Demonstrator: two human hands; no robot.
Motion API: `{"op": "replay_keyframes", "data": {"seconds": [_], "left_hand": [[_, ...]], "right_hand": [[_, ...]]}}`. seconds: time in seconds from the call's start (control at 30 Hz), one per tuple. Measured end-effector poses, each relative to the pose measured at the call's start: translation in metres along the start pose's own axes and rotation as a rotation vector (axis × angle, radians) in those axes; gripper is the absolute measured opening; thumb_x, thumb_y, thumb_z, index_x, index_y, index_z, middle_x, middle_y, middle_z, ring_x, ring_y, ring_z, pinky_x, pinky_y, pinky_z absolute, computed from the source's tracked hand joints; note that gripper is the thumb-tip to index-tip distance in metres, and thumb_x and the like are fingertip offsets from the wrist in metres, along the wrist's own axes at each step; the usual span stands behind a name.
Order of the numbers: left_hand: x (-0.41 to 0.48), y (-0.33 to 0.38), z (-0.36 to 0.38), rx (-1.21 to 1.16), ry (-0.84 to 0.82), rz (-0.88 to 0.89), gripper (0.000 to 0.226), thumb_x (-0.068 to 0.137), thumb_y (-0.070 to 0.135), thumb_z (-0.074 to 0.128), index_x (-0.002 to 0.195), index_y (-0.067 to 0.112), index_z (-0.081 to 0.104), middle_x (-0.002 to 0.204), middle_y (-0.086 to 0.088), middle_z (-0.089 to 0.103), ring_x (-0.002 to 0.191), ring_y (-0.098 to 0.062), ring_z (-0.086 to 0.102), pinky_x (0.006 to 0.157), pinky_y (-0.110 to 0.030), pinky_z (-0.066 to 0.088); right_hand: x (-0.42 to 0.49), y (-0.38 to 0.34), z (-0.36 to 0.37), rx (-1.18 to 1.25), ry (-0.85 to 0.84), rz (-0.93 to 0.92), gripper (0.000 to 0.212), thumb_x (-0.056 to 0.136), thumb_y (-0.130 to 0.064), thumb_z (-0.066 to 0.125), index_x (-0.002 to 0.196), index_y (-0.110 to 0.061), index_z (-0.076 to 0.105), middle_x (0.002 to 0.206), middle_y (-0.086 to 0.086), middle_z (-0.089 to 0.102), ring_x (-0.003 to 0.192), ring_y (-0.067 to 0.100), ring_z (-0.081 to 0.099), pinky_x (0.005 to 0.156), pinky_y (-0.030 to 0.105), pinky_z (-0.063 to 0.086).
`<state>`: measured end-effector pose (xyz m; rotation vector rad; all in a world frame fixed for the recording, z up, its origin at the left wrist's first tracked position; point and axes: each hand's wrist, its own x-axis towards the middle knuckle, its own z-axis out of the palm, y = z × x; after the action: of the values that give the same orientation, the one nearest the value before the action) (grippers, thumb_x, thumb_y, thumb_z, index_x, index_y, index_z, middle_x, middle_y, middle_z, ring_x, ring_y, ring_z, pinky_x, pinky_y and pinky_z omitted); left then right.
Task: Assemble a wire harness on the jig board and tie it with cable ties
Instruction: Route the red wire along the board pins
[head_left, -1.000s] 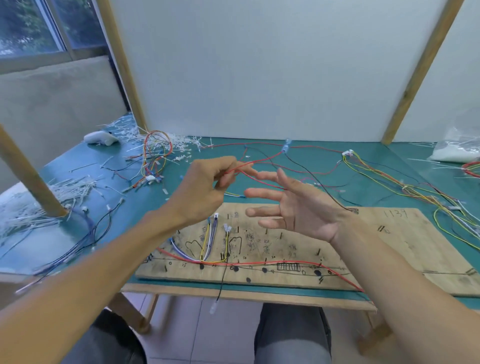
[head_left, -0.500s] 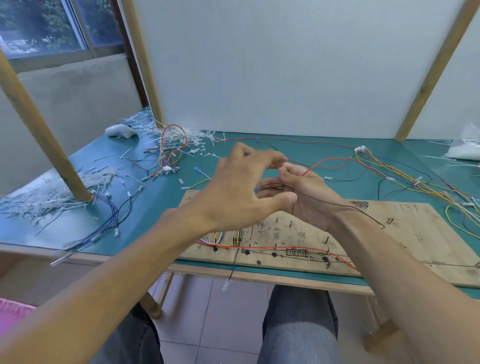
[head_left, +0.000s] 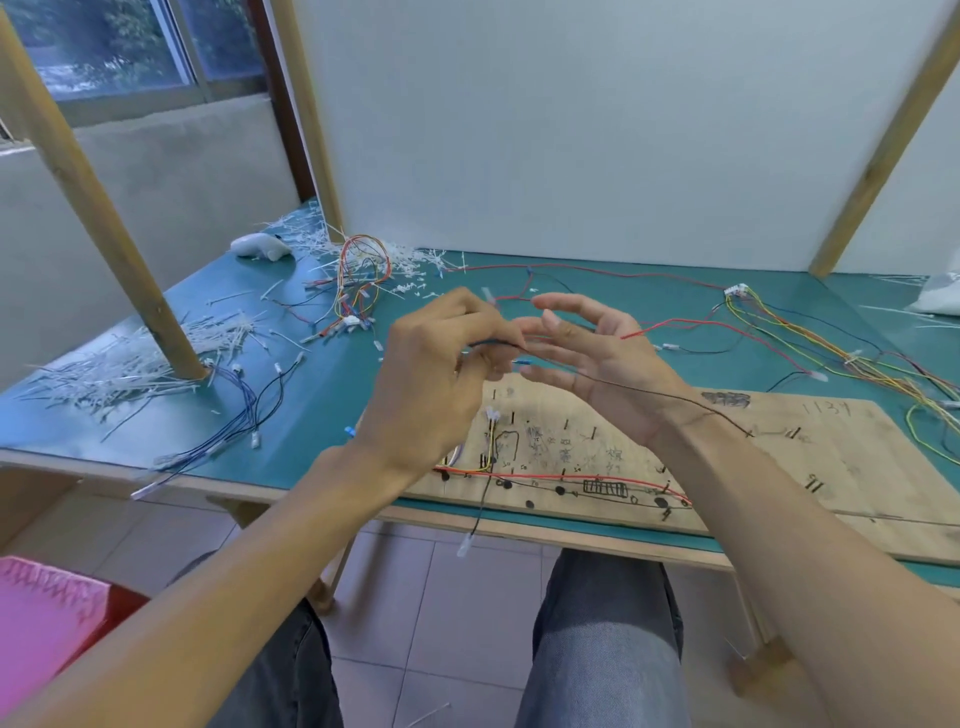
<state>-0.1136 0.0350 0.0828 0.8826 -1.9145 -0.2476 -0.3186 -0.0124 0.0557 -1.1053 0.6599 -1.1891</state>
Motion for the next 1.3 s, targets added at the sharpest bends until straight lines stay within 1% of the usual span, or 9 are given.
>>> {"op": "replay_keyframes", "data": {"seconds": [0.13,0.33,0.5,0.6,0.67,0.87,1.03,1.17,1.3], "left_hand": [[-0.026,-0.003,-0.025,-0.028,-0.051,0.159,0.018,0.093,-0.008,0.072,0.095,0.006,0.082,0.097,-0.004,0.067,0.088,-0.020,0.070,0.074,-0.037,0.058],[-0.074,-0.020,-0.066,-0.035,-0.023,0.132,0.019,0.093,-0.004,0.067,0.092,0.006,0.082,0.103,-0.008,0.071,0.098,-0.023,0.074,0.085,-0.035,0.057],[-0.103,-0.036,-0.088,-0.039,0.016,-0.010,0.019,0.088,-0.003,0.069,0.085,0.010,0.082,0.107,-0.007,0.070,0.100,-0.024,0.074,0.089,-0.036,0.057],[-0.116,-0.045,-0.088,-0.140,0.000,-0.155,0.020,0.091,0.008,0.070,0.073,0.012,0.080,0.110,-0.005,0.071,0.100,-0.027,0.074,0.088,-0.042,0.061],[-0.120,-0.051,-0.083,-0.173,-0.019,-0.255,0.023,0.094,0.004,0.070,0.078,0.016,0.081,0.108,-0.001,0.074,0.102,-0.028,0.074,0.088,-0.044,0.062],[-0.126,-0.066,-0.071,-0.318,0.045,-0.471,0.026,0.095,-0.004,0.065,0.097,0.018,0.079,0.100,-0.007,0.076,0.097,-0.031,0.076,0.086,-0.051,0.063],[-0.126,-0.071,-0.066,-0.042,0.130,-0.550,0.032,0.087,-0.001,0.075,0.082,0.030,0.080,0.095,0.009,0.076,0.089,-0.014,0.077,0.081,-0.037,0.064],[-0.118,-0.069,-0.057,0.197,0.119,-0.494,0.025,0.083,0.010,0.080,0.082,0.035,0.079,0.090,0.022,0.072,0.088,0.000,0.070,0.074,-0.008,0.050],[-0.121,-0.074,-0.049,0.321,-0.008,-0.520,0.022,0.086,0.020,0.081,0.086,0.041,0.077,0.089,0.017,0.067,0.084,0.001,0.058,0.079,-0.015,0.046]], "right_hand": [[0.004,0.004,-0.004,0.162,0.036,0.082,0.033,0.111,-0.026,0.051,0.138,-0.006,0.056,0.136,0.025,0.066,0.126,0.047,0.065,0.094,0.051,0.061],[0.004,-0.004,-0.011,0.053,-0.223,0.505,0.095,0.095,-0.082,0.015,0.142,-0.012,0.060,0.119,0.028,0.070,0.093,0.044,0.076,0.064,0.043,0.064],[0.001,-0.018,-0.016,0.239,-0.053,0.315,0.065,0.100,-0.065,0.043,0.100,-0.014,0.083,0.097,0.006,0.079,0.079,0.017,0.078,0.051,0.024,0.060],[-0.002,-0.014,-0.012,0.309,0.029,0.200,0.027,0.089,-0.045,0.075,0.085,-0.018,0.073,0.087,-0.003,0.066,0.073,0.010,0.068,0.053,0.019,0.055],[-0.004,-0.005,-0.004,0.320,0.016,0.157,0.027,0.078,-0.031,0.089,0.082,-0.022,0.065,0.080,-0.006,0.057,0.069,0.010,0.061,0.052,0.018,0.050],[-0.004,0.025,0.024,0.059,-0.088,0.146,0.045,0.091,0.004,0.066,0.068,-0.024,0.039,0.066,-0.002,0.042,0.060,0.016,0.045,0.052,0.026,0.039],[-0.012,0.032,0.029,-0.422,-0.006,0.161,0.009,0.107,-0.008,0.054,0.104,-0.011,0.062,0.081,0.013,0.062,0.076,0.033,0.065,0.062,0.041,0.057],[-0.021,0.027,0.023,-0.401,0.001,0.157,0.037,0.114,-0.032,0.040,0.124,-0.007,0.066,0.108,0.019,0.072,0.099,0.044,0.074,0.083,0.053,0.062],[-0.032,0.027,0.014,-0.425,0.004,0.113,0.045,0.106,-0.044,0.053,0.117,-0.006,0.075,0.115,0.020,0.075,0.101,0.039,0.074,0.083,0.051,0.063]]}}
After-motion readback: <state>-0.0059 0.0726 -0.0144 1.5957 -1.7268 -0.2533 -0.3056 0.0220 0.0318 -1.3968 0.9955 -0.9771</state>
